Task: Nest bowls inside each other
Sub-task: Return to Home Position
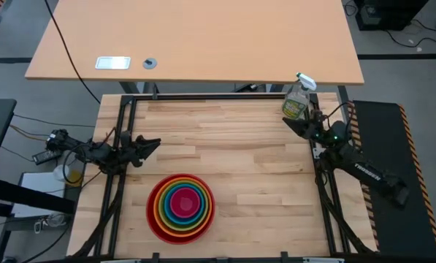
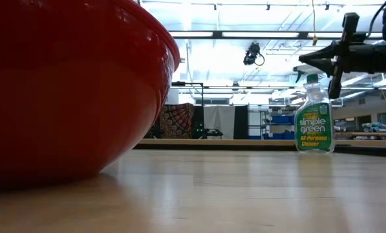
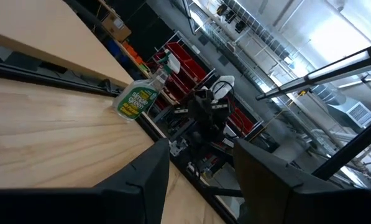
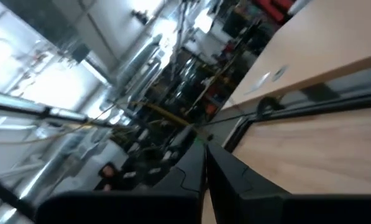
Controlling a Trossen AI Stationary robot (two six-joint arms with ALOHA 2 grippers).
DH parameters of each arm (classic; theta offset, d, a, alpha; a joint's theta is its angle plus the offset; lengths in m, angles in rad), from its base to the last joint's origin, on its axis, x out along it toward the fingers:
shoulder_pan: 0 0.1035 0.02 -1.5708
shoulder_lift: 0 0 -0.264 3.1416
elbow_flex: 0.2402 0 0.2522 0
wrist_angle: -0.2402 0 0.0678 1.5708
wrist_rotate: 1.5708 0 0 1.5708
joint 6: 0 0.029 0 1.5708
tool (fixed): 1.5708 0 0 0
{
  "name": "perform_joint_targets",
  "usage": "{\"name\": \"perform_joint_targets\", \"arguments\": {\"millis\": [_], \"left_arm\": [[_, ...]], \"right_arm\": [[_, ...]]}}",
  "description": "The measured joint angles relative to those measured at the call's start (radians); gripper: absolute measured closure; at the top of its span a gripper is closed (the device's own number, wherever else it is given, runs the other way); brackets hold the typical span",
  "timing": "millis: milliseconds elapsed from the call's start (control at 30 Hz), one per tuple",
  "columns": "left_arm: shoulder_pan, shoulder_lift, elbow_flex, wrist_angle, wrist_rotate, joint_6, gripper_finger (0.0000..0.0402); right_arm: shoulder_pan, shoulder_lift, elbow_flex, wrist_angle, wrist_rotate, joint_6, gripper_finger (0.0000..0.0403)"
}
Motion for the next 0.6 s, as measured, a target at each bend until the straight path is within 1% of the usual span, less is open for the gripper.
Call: {"name": "perform_joint_targets", "arguments": {"millis": [233,367,500,600], "left_arm": [[0.000,0.000,0.000,0.000,0.000,0.006,0.0221],[0.000,0.000,0.000,0.000,0.000,0.006,0.0221],[0.000,0.000,0.000,0.000,0.000,0.007,0.0221],[0.000,0.000,0.000,0.000,-0.001,0.008,0.0221]], "right_arm": [[0.203,0.029,0.000,0.075,0.059,0.036,0.0379],[0.328,0.052,0.000,0.169,0.100,0.036,0.0379],[0.452,0.096,0.000,0.236,0.153,0.021,0.0379],[0.544,0.145,0.008,0.245,0.200,0.019,0.0379]]}}
